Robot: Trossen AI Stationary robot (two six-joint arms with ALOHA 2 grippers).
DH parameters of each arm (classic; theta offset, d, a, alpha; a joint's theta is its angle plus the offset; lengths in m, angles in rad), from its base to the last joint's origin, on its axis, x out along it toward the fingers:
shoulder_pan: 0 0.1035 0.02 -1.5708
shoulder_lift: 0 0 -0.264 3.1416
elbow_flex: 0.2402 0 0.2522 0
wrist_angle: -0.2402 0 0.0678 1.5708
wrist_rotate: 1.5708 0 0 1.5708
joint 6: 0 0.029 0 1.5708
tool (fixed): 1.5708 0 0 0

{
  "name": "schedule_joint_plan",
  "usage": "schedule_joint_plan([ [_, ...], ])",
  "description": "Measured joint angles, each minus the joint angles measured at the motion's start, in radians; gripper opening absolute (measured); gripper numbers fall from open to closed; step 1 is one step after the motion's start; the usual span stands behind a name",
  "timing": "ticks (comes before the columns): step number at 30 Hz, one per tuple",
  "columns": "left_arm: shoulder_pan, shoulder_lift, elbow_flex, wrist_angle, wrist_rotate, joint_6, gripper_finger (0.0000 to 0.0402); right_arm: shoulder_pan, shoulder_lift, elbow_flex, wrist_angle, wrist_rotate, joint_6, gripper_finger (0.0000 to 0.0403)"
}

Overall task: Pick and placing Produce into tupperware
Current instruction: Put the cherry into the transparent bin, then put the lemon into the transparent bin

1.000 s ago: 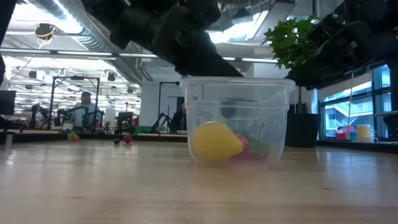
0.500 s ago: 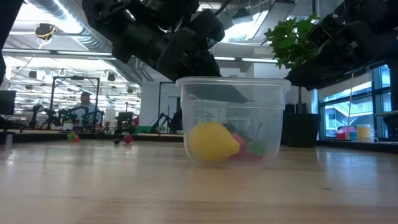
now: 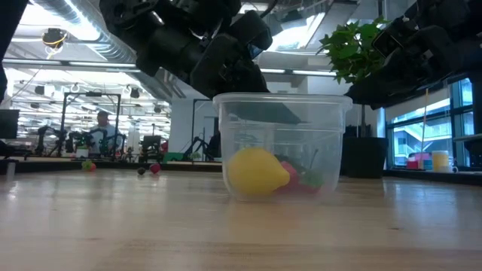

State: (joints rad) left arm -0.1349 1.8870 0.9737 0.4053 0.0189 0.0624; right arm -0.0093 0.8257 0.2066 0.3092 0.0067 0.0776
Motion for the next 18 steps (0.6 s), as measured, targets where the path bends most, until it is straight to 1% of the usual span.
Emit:
schedule_joint_plan([
  [6,0.0,0.0,0.0,0.0,-0.002,0.001,0.0015,0.0,0.0,0.0,0.0,0.0,0.0,0.0198],
  [10,0.0,0.0,0.0,0.0,-0.002,0.002,0.0028,0.0,0.0,0.0,0.0,0.0,0.0,0.0198],
  [13,0.0,-0.001,0.0,0.0,-0.002,0.002,0.0051,0.0,0.0,0.0,0.0,0.0,0.0,0.0198],
  [18,0.0,-0.001,0.0,0.008,-0.003,0.008,0.0106,0.0,0.0,0.0,0.0,0.0,0.0,0.0198],
])
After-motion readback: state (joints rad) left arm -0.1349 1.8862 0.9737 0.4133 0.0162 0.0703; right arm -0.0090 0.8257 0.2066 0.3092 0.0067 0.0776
